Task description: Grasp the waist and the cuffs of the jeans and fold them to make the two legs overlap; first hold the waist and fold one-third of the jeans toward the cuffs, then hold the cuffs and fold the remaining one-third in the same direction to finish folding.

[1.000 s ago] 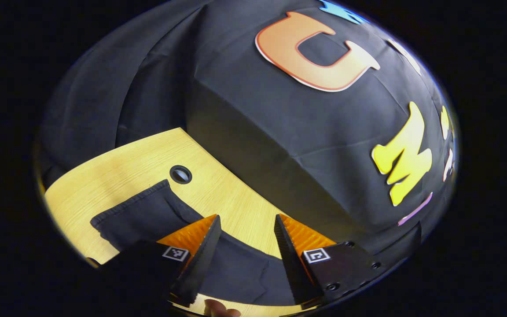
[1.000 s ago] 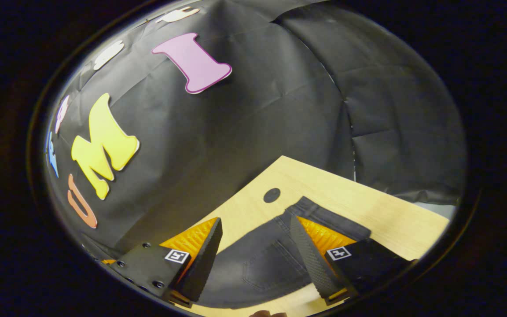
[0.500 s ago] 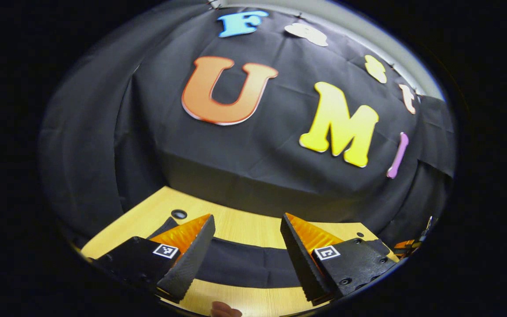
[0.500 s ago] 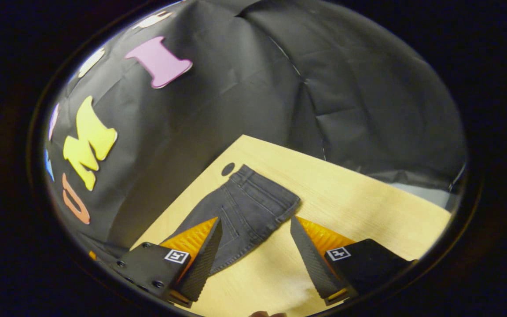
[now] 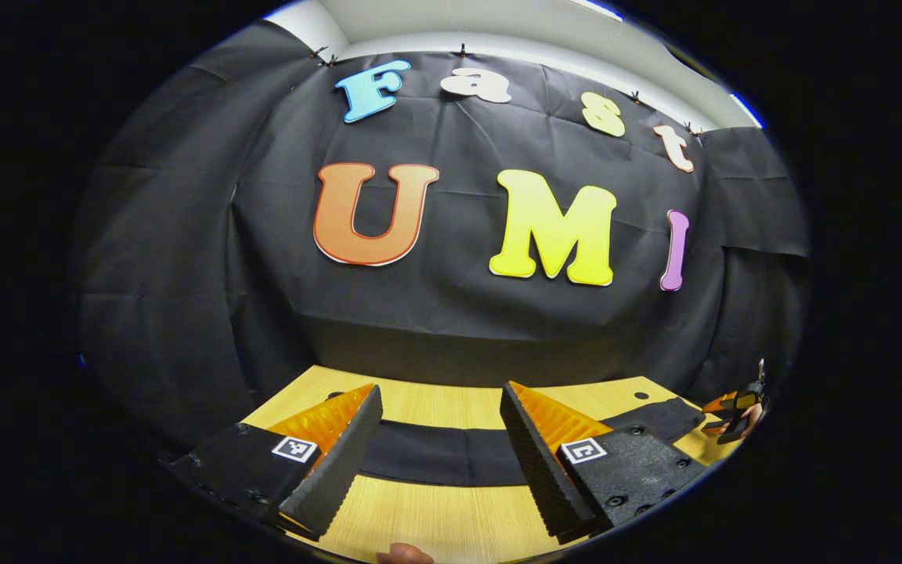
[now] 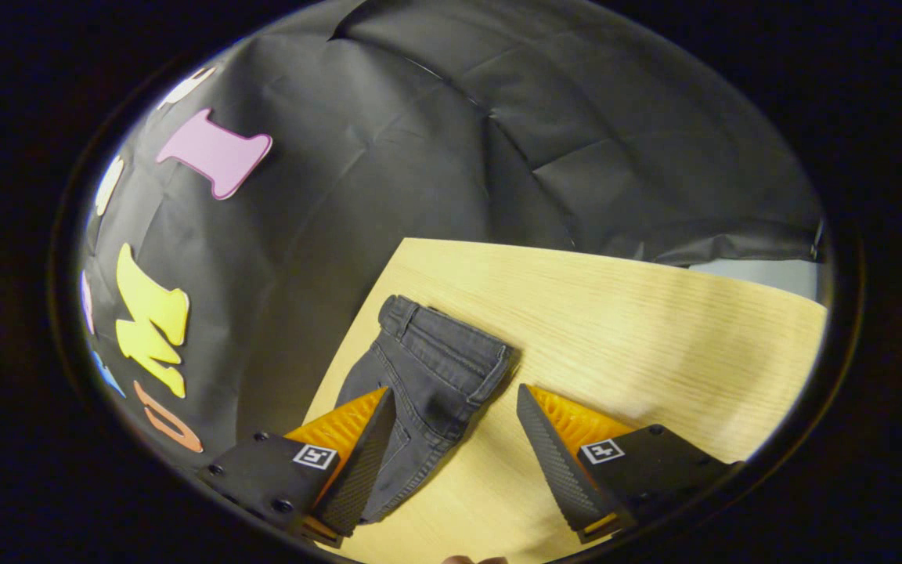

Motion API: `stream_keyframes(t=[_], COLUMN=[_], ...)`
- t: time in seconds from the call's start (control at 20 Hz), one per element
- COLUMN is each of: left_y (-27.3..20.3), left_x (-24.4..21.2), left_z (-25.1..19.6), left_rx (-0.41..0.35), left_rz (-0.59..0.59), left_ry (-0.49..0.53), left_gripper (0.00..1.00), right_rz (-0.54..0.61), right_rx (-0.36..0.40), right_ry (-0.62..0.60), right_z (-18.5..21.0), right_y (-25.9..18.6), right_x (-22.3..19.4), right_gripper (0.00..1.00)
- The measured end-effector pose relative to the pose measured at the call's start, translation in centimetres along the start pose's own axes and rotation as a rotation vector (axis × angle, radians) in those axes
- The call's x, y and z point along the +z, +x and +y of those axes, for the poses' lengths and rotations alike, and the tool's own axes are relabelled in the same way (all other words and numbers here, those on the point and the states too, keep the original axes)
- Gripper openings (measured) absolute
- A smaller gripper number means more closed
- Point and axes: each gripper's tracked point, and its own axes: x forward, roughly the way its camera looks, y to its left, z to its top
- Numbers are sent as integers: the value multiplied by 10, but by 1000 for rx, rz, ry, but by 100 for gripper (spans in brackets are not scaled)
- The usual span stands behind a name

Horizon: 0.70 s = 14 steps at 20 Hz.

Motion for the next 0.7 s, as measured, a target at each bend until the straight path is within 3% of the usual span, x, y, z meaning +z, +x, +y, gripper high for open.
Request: stream_keyframes(t=[0.05, 0.1, 0.2, 0.3, 0.35, 0.5, 0.55, 0.6, 0.65, 0.7], left_y=[-4, -9, -16, -22, -25, -33, -36, -38, -39, -40], left_x=[1, 2, 3, 0, -3, -4, -2, 0, 2, 3], left_z=[-4, -6, -9, -12, -11, -10, -9, -7, -5, -1], left_rx=[-7, -12, -12, -9, -3, 9, 11, 16, 28, 41], left_rz=[2, -2, 3, 18, 28, 39, 35, 34, 31, 30], left_ry=[1, 1, -14, -28, -27, -15, -16, -17, -10, 4], left_gripper=[98, 97, 98, 91, 98, 98, 98, 98, 98, 98], right_rz=[-2, -3, 3, -9, -16, -33, -35, -37, -51, -59], right_rx=[9, 17, 33, 16, -7, -40, -45, -47, -60, -81], right_ry=[9, 16, 34, 36, 34, 64, 65, 52, 21, -32], right_z=[3, 4, 10, 10, 4, -4, -6, -5, -5, -3], right_y=[1, 4, 13, 23, 28, 34, 34, 31, 34, 34], right_x=[2, 3, 5, 8, 8, 12, 7, 7, 11, 11], right_gripper=[97, 89, 90, 88, 84, 35, 37, 24, 27, 14])
